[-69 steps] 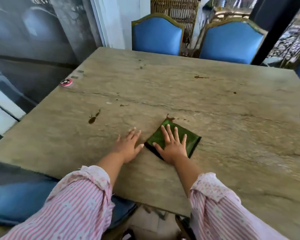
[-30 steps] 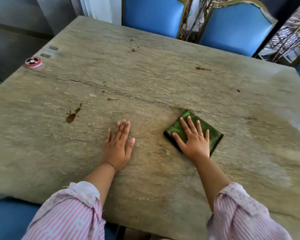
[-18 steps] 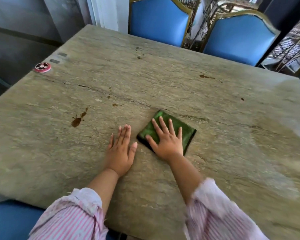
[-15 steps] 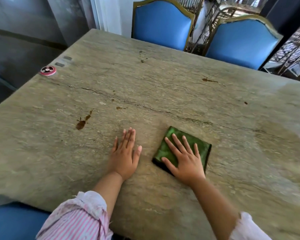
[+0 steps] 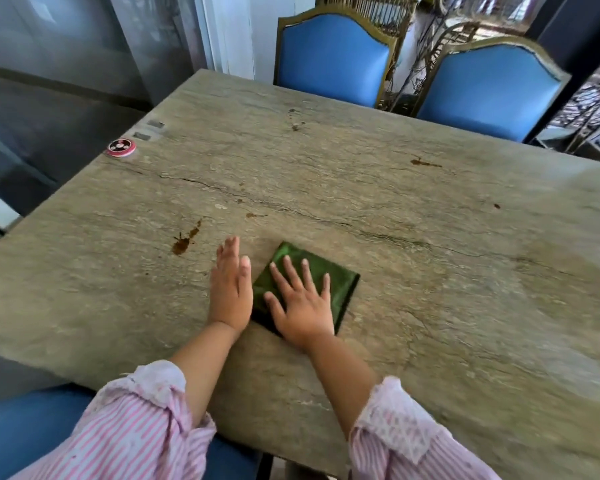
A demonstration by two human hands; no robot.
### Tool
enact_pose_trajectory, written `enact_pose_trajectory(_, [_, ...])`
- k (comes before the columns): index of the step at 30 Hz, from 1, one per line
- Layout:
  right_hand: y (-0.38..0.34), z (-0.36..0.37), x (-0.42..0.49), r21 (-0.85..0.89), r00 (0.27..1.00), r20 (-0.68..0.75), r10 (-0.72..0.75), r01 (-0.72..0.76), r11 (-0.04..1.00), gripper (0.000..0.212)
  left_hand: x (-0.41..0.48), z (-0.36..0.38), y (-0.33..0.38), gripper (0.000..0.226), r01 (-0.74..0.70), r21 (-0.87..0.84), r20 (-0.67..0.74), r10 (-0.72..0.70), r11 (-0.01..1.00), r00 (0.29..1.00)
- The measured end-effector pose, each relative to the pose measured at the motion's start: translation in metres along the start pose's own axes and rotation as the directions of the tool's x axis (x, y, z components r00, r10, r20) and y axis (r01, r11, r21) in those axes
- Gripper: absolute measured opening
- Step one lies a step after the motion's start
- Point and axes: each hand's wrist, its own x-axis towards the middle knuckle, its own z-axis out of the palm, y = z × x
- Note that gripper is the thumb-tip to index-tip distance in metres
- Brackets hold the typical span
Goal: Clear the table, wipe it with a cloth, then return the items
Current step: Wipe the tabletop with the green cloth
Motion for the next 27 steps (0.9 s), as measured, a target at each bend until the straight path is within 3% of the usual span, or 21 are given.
enact_pose_trajectory(2, [-0.003, 0.0, -0.025, 0.31, 0.99, -0.143, -0.007, 0.052, 0.949, 0.06, -0.002, -0.004, 0.009, 0.066, -0.015, -0.02, -0.051, 0.014, 1.0, 0.999])
enact_pose_trajectory(4, [0.014, -0.011, -0.038, 0.558, 0.893, -0.387, 0.231, 0.028, 0.829, 0.052, -0.012, 0.006, 0.023, 0.07, -0.127, -0.016, -0.018, 0.127, 0.992, 0.992])
enact_pose_trajectory(6, [0.045, -0.023, -0.041, 0.547, 0.757, -0.519, 0.396, -0.061, 0.835, 0.039, -0.03, 0.031, 0.037, 0.071, -0.261, 0.136, 0.182, 0.235, 0.956, 0.955])
enact_pose_trajectory(7, [0.06, -0.028, -0.039, 0.506, 0.735, -0.529, 0.425, -0.129, 0.853, 0.037, -0.039, 0.045, 0.042, 0.072, -0.296, 0.255, 0.308, 0.213, 0.92, 0.927])
enact_pose_trajectory(8, [0.072, -0.03, -0.037, 0.46, 0.735, -0.52, 0.436, -0.189, 0.867, 0.035, -0.048, 0.057, 0.044, 0.076, -0.311, 0.371, 0.395, 0.154, 0.875, 0.906])
enact_pose_trajectory(10, [0.085, -0.028, -0.032, 0.388, 0.757, -0.502, 0.417, -0.234, 0.891, 0.032, -0.056, 0.07, 0.042, 0.088, -0.318, 0.515, 0.434, 0.079, 0.796, 0.898])
enact_pose_trajectory(16, [0.074, -0.023, -0.01, 0.318, 0.832, -0.423, 0.359, -0.235, 0.918, 0.044, -0.007, 0.031, 0.004, 0.079, -0.322, 0.621, 0.433, 0.03, 0.715, 0.901])
enact_pose_trajectory(19, [0.069, -0.016, -0.003, 0.131, 0.912, -0.274, 0.304, -0.278, 0.952, 0.048, -0.005, 0.003, -0.01, 0.085, -0.485, 0.574, 0.588, 0.08, 0.66, 0.805])
enact_pose_trajectory(23, [0.068, -0.015, -0.001, 0.036, 0.926, -0.215, 0.31, -0.31, 0.95, 0.049, -0.019, -0.015, -0.015, 0.067, -0.694, 0.438, 0.759, 0.178, 0.571, 0.626])
enact_pose_trajectory(27, [0.066, -0.016, -0.001, 0.015, 0.919, -0.216, 0.33, -0.335, 0.942, 0.049, -0.012, -0.014, -0.017, 0.068, -0.714, 0.42, 0.77, 0.197, 0.56, 0.607])
